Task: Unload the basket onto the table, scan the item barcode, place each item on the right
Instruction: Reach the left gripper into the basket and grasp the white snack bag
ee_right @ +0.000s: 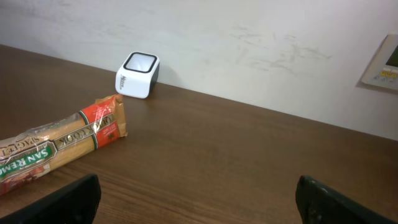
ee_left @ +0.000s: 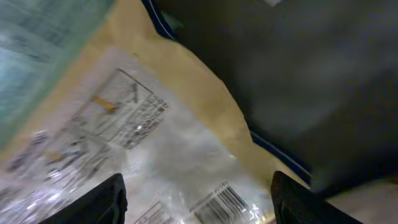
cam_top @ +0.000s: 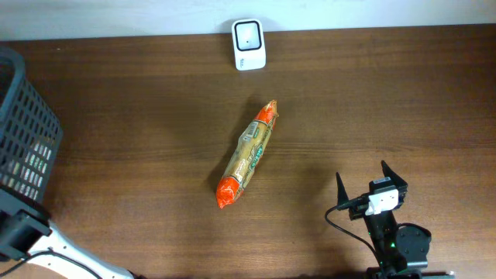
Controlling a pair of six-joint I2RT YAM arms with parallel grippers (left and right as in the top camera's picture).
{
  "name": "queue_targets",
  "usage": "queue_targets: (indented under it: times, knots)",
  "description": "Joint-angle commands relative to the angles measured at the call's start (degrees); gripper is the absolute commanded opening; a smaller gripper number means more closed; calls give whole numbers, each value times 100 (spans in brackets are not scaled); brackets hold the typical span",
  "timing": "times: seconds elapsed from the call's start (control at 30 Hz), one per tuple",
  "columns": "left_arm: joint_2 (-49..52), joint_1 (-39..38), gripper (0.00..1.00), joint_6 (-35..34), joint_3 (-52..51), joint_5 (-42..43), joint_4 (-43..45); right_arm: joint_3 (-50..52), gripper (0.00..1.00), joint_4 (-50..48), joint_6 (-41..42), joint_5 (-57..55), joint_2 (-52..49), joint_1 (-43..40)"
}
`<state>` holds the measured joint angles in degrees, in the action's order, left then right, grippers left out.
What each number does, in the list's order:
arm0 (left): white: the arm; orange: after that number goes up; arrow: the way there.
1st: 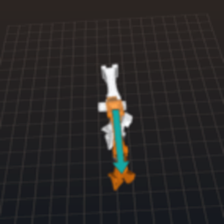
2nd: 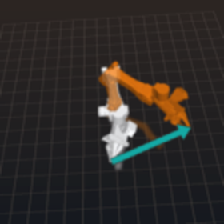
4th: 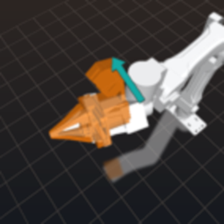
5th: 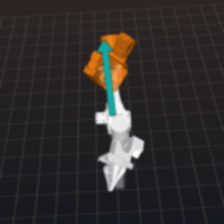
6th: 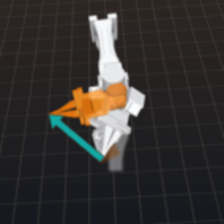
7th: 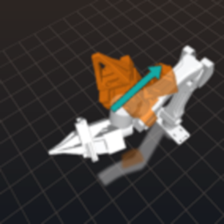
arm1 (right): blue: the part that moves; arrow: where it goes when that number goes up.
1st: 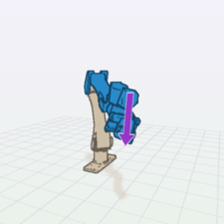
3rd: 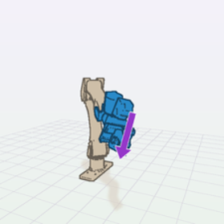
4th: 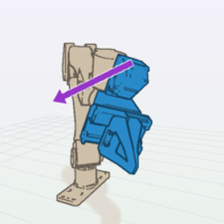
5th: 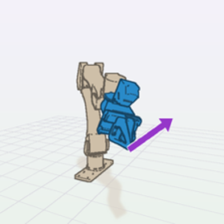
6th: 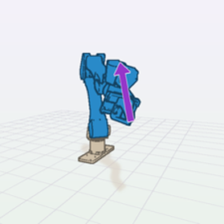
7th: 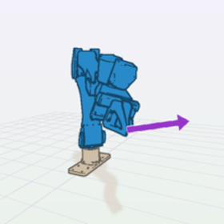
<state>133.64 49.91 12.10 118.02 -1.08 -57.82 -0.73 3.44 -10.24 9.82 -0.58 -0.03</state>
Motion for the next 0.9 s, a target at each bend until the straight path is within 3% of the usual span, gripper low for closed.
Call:
queue_targets:
  times: [0.0,0.17,0.2,0.23,0.27,0.3,0.43,0.53,0.6,0.73,0.77,0.8,0.83,0.87]
  knots:
    - [286,31,74,754,52,511,7,42,99,20,63,26,37,-37]
    - [737,31,75,754,20,516,-44,42,99,20,63,26,37,-37]
    - [796,28,66,754,20,516,-63,42,99,20,63,26,37,-37]
    - [815,28,43,754,20,516,-101,42,99,20,63,26,37,-37]
    - [815,31,7,752,20,516,-142,42,99,20,63,26,37,-37]
    - [815,28,0,752,20,516,-205,42,99,20,63,26,37,-37]
    - [809,24,0,750,466,518,-769,42,99,20,63,26,39,-37]
    - [809,24,0,695,2035,732,-1609,42,99,20,63,26,37,-37]
    - [809,24,0,79,2889,1034,-1849,42,99,20,63,26,37,-37]
    - [833,24,0,-542,3021,1029,-2031,42,98,20,63,26,37,-37]
    - [837,24,12,-540,3021,1032,-2048,42,99,20,63,26,37,-37]
    - [844,24,50,-540,3021,1032,-2048,42,99,20,63,26,37,-37]
    - [866,24,72,-540,3021,1032,-2050,42,99,20,63,26,37,-37]
    - [885,24,77,-533,3021,1032,-2076,42,99,20,63,26,37,-37]
